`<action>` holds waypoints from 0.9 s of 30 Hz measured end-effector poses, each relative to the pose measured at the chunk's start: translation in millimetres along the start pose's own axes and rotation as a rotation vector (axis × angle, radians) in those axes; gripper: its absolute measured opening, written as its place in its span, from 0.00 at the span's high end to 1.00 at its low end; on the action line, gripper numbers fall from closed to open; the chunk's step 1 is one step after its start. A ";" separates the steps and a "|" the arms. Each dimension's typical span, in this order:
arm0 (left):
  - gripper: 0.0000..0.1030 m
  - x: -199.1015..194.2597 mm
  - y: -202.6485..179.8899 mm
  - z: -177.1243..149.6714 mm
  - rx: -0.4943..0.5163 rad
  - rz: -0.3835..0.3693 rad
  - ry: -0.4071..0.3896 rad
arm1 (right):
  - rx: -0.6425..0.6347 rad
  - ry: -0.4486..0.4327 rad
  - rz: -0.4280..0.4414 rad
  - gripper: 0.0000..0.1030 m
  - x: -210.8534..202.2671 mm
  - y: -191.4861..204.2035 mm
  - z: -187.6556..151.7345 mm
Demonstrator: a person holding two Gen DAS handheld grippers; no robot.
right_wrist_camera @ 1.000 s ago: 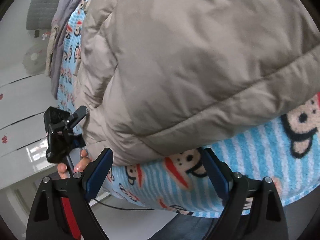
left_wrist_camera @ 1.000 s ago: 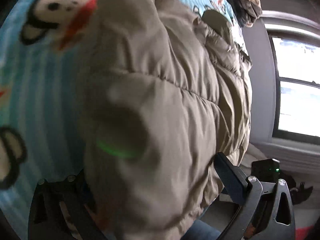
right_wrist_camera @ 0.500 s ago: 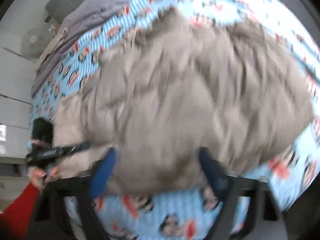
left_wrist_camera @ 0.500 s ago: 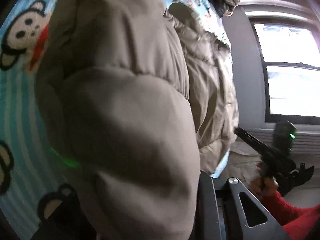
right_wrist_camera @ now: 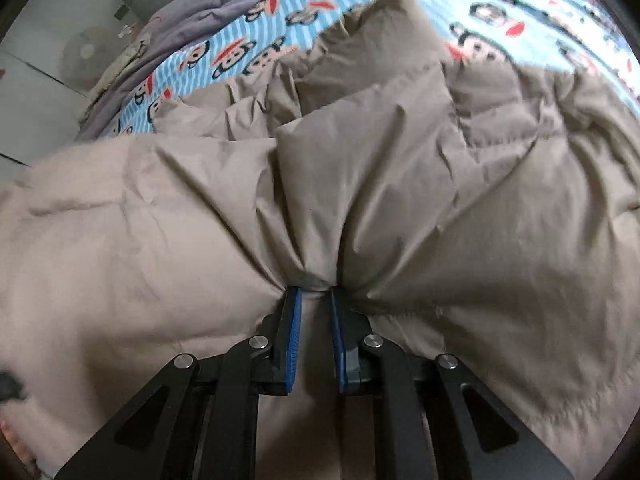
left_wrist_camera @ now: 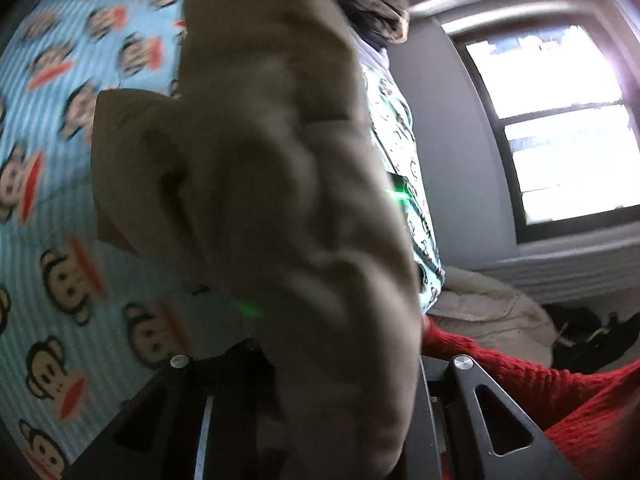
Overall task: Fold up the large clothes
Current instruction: 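Grasp the folded jacket with both grippers and lift it off the blanket, then carry the lifted jacket with both grippers and lower it onto the blanket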
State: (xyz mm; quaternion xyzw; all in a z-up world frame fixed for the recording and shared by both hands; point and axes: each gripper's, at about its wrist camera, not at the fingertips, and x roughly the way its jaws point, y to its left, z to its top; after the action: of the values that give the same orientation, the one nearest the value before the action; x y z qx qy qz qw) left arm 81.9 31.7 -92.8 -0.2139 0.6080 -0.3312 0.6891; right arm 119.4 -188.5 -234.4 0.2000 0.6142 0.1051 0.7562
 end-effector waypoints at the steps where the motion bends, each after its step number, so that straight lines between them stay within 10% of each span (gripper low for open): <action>1: 0.78 5.9 -12.8 2.0 0.013 0.021 0.005 | 0.009 0.008 0.018 0.86 1.4 -4.3 0.1; 8: 0.78 55.2 -100.3 16.0 0.100 0.189 0.028 | 0.145 0.094 0.176 0.90 5.2 -40.5 8.0; 14: 0.78 56.3 -116.2 7.1 0.069 0.258 0.021 | 0.168 -0.050 0.261 0.90 -37.4 -57.8 42.0; 20: 0.78 72.2 -139.2 22.6 0.051 0.364 0.023 | 0.159 0.175 0.274 0.93 24.6 -62.5 72.9; 27: 0.78 133.3 -174.3 29.4 0.160 0.416 0.074 | 0.232 0.047 0.346 0.88 -72.6 -136.9 51.9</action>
State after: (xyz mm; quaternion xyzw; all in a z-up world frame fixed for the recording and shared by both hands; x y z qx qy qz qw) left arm 82.0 -187.1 -59.0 -0.0165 0.6359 -0.2367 0.7344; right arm 141.7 -349.8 -220.4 0.3857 0.5960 0.1665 0.6844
